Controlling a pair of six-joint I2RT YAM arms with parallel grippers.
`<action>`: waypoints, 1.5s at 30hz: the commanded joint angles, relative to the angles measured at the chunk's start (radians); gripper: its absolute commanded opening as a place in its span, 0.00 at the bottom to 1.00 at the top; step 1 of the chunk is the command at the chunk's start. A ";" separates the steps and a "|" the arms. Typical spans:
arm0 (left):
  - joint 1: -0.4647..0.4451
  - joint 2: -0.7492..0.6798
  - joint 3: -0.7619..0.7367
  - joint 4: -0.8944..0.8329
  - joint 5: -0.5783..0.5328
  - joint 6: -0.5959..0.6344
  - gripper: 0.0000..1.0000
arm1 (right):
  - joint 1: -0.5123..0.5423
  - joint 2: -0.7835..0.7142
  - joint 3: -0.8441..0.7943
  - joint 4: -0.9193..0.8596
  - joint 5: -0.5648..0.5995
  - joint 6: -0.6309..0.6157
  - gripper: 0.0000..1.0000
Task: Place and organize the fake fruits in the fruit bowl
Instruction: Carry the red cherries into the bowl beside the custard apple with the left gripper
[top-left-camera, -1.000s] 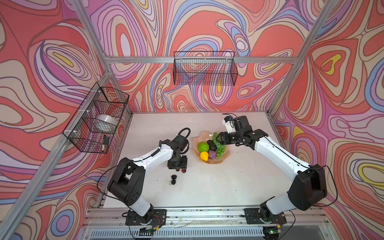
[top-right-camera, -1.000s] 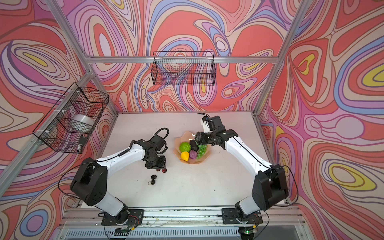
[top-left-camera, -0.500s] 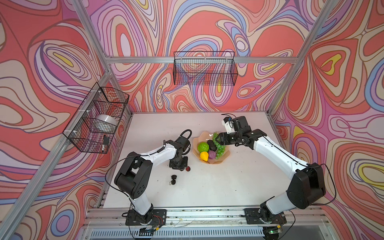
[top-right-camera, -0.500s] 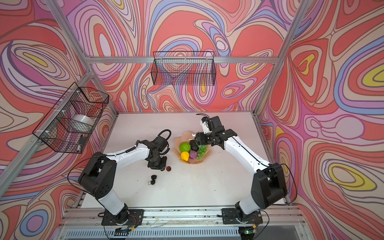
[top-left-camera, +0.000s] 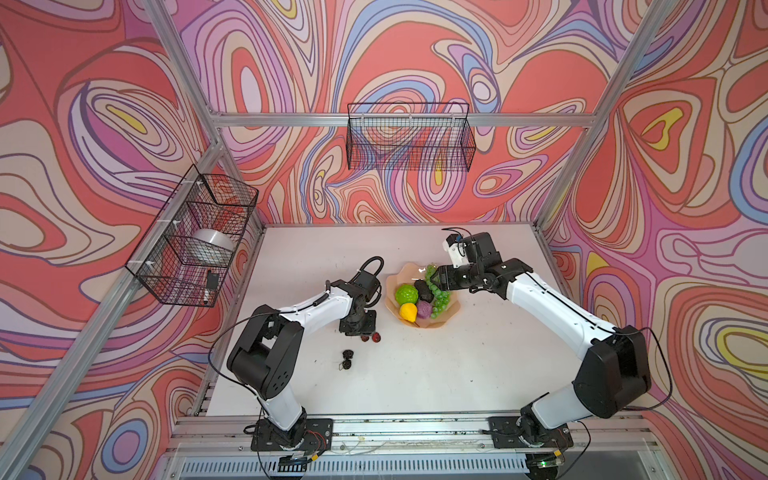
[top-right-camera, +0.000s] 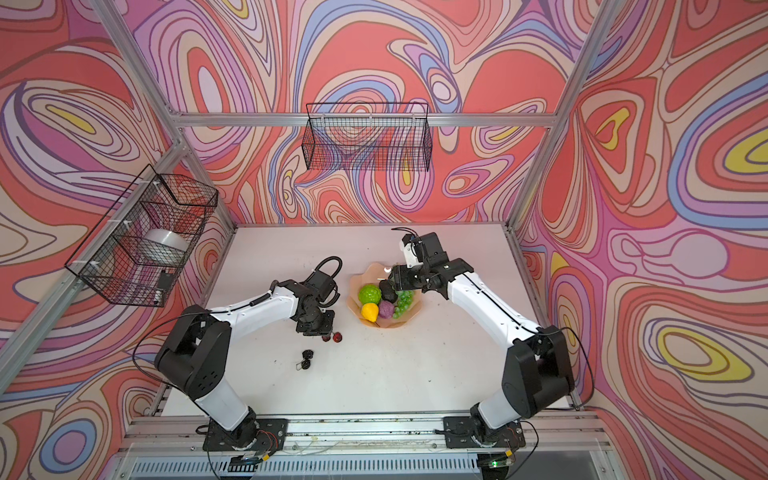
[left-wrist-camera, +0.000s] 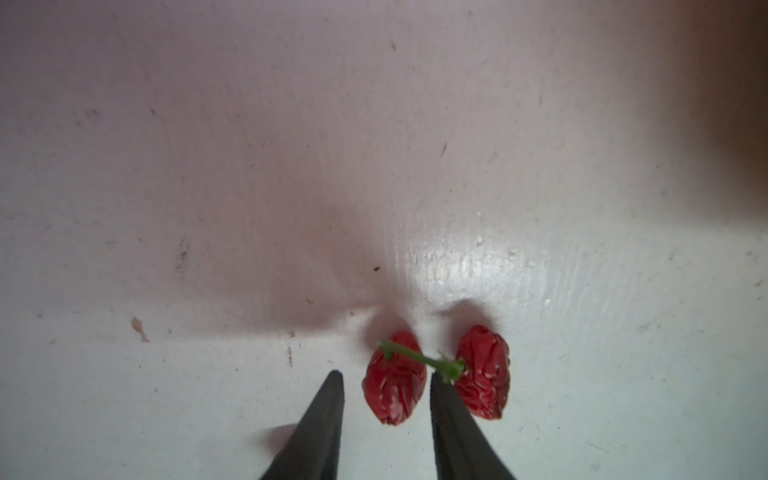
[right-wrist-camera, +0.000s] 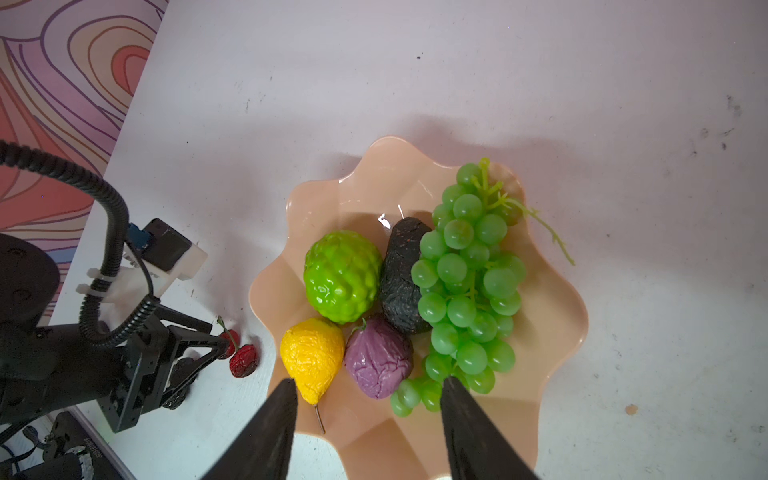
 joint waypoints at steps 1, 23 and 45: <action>0.006 0.018 0.025 0.028 -0.002 0.014 0.39 | 0.007 0.012 0.007 -0.003 0.010 0.002 0.58; 0.020 0.055 0.024 0.106 0.029 0.015 0.09 | 0.012 0.014 0.011 -0.019 0.015 0.000 0.58; 0.020 -0.188 0.111 0.012 0.076 0.018 0.00 | 0.039 -0.016 0.008 0.022 0.050 0.019 0.57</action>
